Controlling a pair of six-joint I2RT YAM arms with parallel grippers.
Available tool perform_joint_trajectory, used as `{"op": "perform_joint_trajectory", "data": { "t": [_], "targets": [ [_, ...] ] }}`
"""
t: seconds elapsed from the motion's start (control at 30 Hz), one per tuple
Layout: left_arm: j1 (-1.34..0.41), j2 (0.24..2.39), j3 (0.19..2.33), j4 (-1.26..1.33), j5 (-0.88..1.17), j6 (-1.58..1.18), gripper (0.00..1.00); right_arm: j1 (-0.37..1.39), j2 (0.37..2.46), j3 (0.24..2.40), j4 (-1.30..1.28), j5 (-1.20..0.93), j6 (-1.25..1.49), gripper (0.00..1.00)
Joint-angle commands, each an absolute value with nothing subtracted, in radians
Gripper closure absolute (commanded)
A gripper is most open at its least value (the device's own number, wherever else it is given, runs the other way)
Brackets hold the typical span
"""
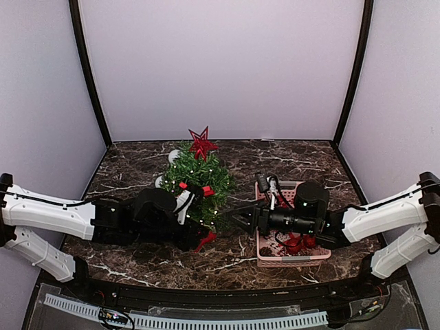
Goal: Decorate the small christmas tree
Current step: Hang the ornament deer on the branch.
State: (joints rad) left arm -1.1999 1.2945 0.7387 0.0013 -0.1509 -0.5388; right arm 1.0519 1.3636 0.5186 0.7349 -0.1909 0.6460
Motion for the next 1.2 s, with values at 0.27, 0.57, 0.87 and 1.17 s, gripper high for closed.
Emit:
{"op": "perform_joint_trajectory", "data": {
  "t": [0.27, 0.57, 0.87, 1.17],
  "targets": [
    [-1.155, 1.302, 0.850, -0.094, -0.006, -0.581, 1.00, 1.079, 1.429, 0.579, 0.709, -0.261, 0.467, 0.54],
    [-1.147, 1.322, 0.866, -0.108, 0.046, -0.574, 1.00, 1.083, 1.496, 0.650, 0.694, -0.333, 0.434, 0.65],
    [-1.136, 1.320, 0.861, -0.105, 0.052, -0.571, 1.00, 1.086, 1.536, 0.688, 0.650, -0.388, 0.413, 0.71],
    [-1.129, 1.313, 0.853, -0.107, 0.052, -0.572, 1.00, 1.089, 1.542, 0.688, 0.649, -0.396, 0.416, 0.76]
  ]
}}
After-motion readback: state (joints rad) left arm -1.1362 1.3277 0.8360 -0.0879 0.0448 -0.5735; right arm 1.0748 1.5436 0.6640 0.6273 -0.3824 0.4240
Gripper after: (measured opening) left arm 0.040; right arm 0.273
